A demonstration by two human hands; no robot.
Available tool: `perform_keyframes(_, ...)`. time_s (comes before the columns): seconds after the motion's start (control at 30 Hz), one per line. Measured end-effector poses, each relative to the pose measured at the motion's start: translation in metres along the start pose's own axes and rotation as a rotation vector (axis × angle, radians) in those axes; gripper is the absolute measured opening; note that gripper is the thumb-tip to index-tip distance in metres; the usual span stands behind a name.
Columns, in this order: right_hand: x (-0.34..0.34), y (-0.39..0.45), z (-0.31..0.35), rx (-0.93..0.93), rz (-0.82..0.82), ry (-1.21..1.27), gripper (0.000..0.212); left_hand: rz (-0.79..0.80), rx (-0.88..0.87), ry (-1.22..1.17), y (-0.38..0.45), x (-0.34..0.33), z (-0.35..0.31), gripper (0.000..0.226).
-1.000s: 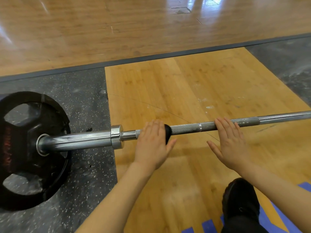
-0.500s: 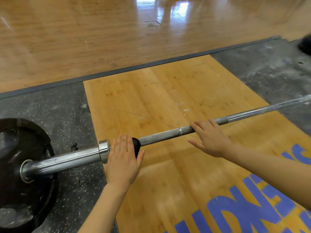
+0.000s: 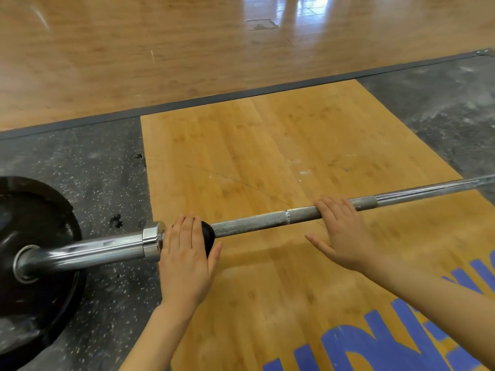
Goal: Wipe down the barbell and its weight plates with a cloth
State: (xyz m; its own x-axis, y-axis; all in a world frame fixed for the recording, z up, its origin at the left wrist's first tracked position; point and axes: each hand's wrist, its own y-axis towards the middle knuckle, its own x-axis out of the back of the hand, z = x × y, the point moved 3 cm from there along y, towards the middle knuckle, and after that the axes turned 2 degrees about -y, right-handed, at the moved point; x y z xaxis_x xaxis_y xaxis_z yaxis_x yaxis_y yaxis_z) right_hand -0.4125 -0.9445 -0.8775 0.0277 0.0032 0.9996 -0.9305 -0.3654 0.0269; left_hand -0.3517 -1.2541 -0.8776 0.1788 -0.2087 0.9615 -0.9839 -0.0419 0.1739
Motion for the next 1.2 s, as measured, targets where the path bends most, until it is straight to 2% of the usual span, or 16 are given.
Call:
perform_keyframes(0.17,-0.013,-0.01,0.005,-0.027,-0.146,0.067,0.078,-0.067,0.002,-0.001,-0.01,-0.003,-0.002,0.066)
perform_keyframes(0.33,-0.018,-0.023,-0.001,0.047,-0.228,0.111,0.078,-0.093,0.009,0.059,-0.025,-0.008,-0.006,0.069)
perform_keyframes(0.53,-0.024,-0.045,-0.001,0.085,-0.27,0.125,0.079,-0.125,0.035,0.094,-0.05,-0.008,-0.016,0.068)
perform_keyframes(0.73,-0.029,-0.069,-0.001,0.094,-0.298,0.121,0.079,-0.087,0.059,0.096,-0.079,-0.006,-0.026,0.07)
perform_keyframes(1.0,-0.019,-0.082,-0.006,0.101,-0.371,0.245,0.059,-0.038,0.025,0.092,-0.114,0.002,-0.03,0.071)
perform_keyframes(1.1,-0.02,-0.083,0.003,0.073,-0.351,0.197,0.066,-0.037,0.029,0.066,-0.116,0.005,-0.042,0.071)
perform_keyframes(1.2,-0.025,-0.088,0.009,0.052,-0.33,0.135,0.071,0.001,-0.04,0.076,-0.106,0.003,-0.064,0.073)
